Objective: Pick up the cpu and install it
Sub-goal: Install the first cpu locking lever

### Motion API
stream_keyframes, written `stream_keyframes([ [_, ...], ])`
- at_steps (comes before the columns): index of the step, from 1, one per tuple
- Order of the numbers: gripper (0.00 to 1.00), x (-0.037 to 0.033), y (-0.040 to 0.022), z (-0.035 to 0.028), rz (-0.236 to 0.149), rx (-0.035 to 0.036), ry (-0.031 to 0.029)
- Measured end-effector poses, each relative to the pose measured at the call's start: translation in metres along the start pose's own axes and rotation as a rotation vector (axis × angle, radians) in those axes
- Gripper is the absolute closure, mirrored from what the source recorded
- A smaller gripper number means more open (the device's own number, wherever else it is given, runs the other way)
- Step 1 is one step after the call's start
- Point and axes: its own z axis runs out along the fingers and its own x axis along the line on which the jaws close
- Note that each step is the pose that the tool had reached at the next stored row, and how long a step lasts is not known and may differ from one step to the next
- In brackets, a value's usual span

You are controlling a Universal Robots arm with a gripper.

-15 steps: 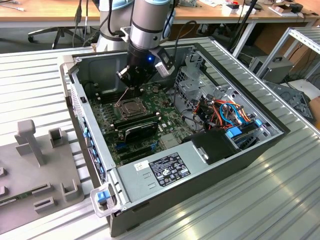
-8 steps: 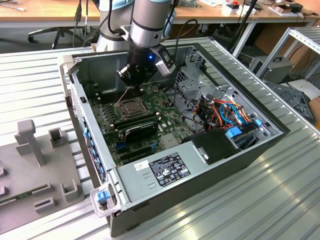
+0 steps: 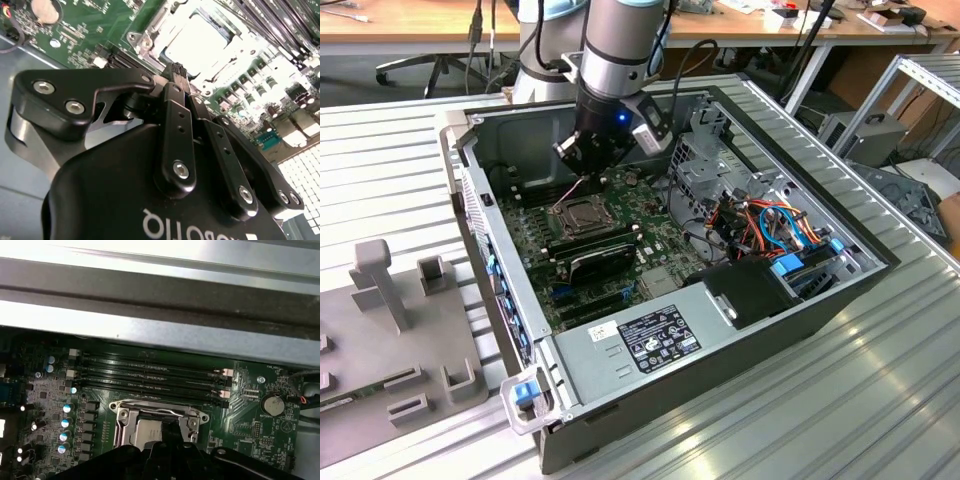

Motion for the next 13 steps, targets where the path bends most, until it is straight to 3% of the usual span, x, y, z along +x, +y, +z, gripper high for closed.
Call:
stream_keyframes([
  [6, 0.89, 0.0141, 0.0087, 0.0006, 0.0, 0.0005, -0.0024],
  [7, 0.89, 0.0123, 0.0236, 0.0011, 0.0, 0.0004, -0.0024],
  [8, 0.89, 0.003, 0.0297, 0.0011, -0.002, 0.0003, -0.0007],
  [10, 0.89, -0.0025, 0.0261, 0.0009, -0.002, -0.001, 0.0025],
  [13, 0.89, -0.0043, 0.0253, 0.001, -0.002, -0.0013, 0.0044],
])
